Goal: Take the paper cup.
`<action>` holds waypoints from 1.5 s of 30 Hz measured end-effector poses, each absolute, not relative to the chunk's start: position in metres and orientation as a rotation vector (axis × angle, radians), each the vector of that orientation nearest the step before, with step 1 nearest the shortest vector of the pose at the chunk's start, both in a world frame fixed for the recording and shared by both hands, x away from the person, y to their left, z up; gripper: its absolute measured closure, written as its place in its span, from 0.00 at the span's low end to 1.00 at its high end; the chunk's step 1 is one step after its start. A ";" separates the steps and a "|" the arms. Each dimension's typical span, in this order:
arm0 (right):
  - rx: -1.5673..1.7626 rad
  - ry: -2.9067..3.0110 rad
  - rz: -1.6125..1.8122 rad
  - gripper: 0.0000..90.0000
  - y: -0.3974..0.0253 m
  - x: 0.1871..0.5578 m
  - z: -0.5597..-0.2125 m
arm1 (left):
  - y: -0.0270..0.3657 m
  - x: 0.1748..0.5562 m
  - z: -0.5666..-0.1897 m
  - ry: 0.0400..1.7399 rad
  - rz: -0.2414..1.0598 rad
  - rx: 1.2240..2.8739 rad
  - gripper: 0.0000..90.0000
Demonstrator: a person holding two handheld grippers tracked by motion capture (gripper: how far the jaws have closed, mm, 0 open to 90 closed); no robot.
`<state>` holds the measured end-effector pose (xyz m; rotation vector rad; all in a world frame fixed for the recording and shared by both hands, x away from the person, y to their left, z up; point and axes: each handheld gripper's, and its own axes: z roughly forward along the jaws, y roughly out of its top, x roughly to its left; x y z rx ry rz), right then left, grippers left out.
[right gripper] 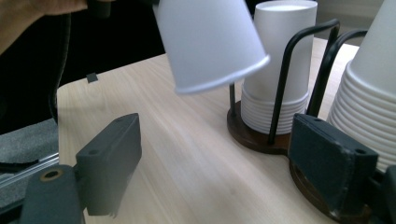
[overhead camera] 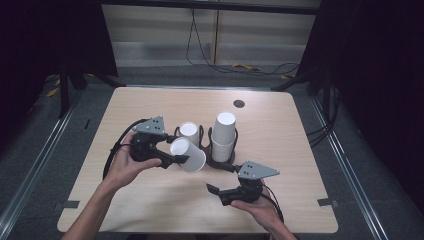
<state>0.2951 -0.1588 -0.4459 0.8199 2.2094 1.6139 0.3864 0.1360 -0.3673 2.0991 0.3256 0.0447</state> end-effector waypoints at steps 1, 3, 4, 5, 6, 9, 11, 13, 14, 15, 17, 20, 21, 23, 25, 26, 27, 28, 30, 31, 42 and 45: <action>0.818 2.207 1.618 0.19 -0.158 0.296 -0.445 | 0.136 0.386 -0.369 0.322 0.042 2.109 0.37; 0.818 2.213 1.625 0.19 -0.157 0.297 -0.447 | 0.135 0.384 -0.373 0.320 0.029 2.107 0.37; 0.814 2.217 1.626 0.19 -0.156 0.298 -0.447 | 0.133 0.382 -0.376 0.316 0.012 2.124 0.37; 0.814 2.217 1.626 0.19 -0.156 0.298 -0.447 | 0.133 0.382 -0.376 0.316 0.012 2.124 0.37; 0.810 2.227 1.630 0.19 -0.155 0.298 -0.448 | 0.132 0.382 -0.378 0.321 -0.010 2.103 0.37; 0.808 2.227 1.642 0.19 -0.153 0.298 -0.450 | 0.127 0.378 -0.383 0.310 -0.019 2.136 0.37; 0.804 2.224 1.648 0.19 -0.152 0.298 -0.452 | 0.124 0.375 -0.385 0.309 -0.043 2.133 0.37; 0.801 2.228 1.657 0.19 -0.150 0.297 -0.454 | 0.124 0.374 -0.384 0.306 -0.061 2.113 0.37; 0.797 2.234 1.649 0.19 -0.149 0.296 -0.454 | 0.123 0.373 -0.385 0.302 -0.075 2.110 0.37; 0.782 2.235 1.655 0.18 -0.148 0.296 -0.455 | 0.123 0.373 -0.385 0.302 -0.075 2.110 0.37; 0.785 2.236 1.655 0.17 -0.148 0.296 -0.455 | 0.121 0.372 -0.386 0.293 -0.087 2.129 0.37; 0.781 2.229 1.663 0.16 -0.146 0.296 -0.455 | 0.118 0.371 -0.388 0.293 -0.101 2.143 0.37; 0.778 2.230 1.666 0.16 -0.145 0.296 -0.455 | 0.116 0.370 -0.390 0.294 -0.110 2.133 0.37; 0.762 2.229 1.670 0.16 -0.145 0.297 -0.455 | 0.113 0.368 -0.391 0.283 -0.117 2.142 0.37; 0.753 2.233 1.672 0.16 -0.143 0.297 -0.455 | 0.110 0.368 -0.390 0.279 -0.129 2.137 0.37; 0.751 2.239 1.668 0.17 -0.143 0.296 -0.456 | 0.110 0.368 -0.390 0.279 -0.129 2.137 0.37; 0.747 2.242 1.665 0.17 -0.142 0.296 -0.456 | 0.110 0.367 -0.390 0.277 -0.122 2.136 0.37; 0.744 2.251 1.660 0.17 -0.141 0.296 -0.457 | 0.109 0.366 -0.390 0.286 -0.109 2.135 0.37; 0.738 2.255 1.646 0.17 -0.140 0.296 -0.458 | 0.106 0.365 -0.391 0.283 -0.134 2.140 0.37; 0.733 2.256 1.645 0.17 -0.139 0.296 -0.458 | 0.105 0.364 -0.392 0.282 -0.134 2.135 0.37; 0.698 2.278 1.636 0.19 -0.134 0.295 -0.463 | 0.097 0.359 -0.389 0.249 -0.181 2.128 0.37; 0.688 2.292 1.632 0.25 -0.134 0.294 -0.464 | 0.098 0.359 -0.390 0.253 -0.183 2.122 0.37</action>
